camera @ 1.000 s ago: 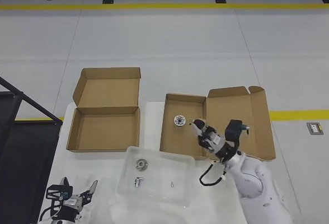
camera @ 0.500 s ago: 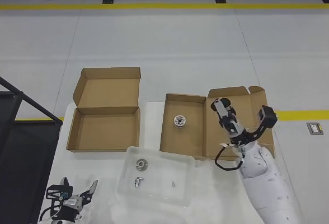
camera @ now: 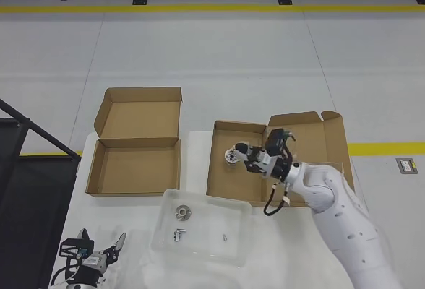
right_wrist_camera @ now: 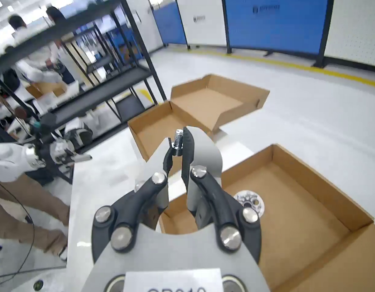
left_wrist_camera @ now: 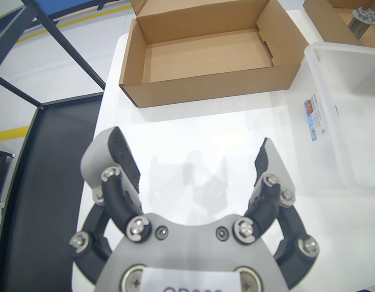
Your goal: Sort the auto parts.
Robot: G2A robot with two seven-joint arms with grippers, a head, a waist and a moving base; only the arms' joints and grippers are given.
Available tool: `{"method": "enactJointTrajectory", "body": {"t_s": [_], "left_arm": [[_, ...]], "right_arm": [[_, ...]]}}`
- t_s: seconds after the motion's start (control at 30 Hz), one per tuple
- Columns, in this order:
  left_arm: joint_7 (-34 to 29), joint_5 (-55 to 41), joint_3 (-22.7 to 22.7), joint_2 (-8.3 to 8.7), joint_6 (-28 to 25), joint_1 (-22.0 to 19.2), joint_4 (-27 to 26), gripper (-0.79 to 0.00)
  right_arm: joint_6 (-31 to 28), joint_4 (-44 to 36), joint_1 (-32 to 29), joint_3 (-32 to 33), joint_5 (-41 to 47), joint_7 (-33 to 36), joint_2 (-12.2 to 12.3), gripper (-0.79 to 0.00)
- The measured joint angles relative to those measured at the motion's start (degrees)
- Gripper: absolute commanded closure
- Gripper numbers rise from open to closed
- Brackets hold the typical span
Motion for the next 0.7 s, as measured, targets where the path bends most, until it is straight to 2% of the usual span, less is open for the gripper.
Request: {"method": "enactJointTrajectory", "body": {"t_s": [0.13,0.33,0.47,0.7], "left_arm": [[0.0,0.0,0.0,0.0,0.0,0.0,0.0,-0.785],[0.0,0.0,0.0,0.0,0.0,0.0,0.0,-0.785],[0.0,0.0,0.0,0.0,0.0,0.0,0.0,-0.785],[0.0,0.0,0.0,0.0,0.0,0.0,0.0,-0.785]], "right_arm": [[5.8,4.0,5.6,-6.1,2.0,13.9,-1.5,0.0],[9.3,11.0,12.4,-15.9,2.8,25.7,-4.7,0.0],[12.7,15.4,15.2,-21.4,1.7,28.5,-7.1,0.0],[20.8,22.9,18.6,-27.8,-1.2,29.0,-11.0,0.0]]}}
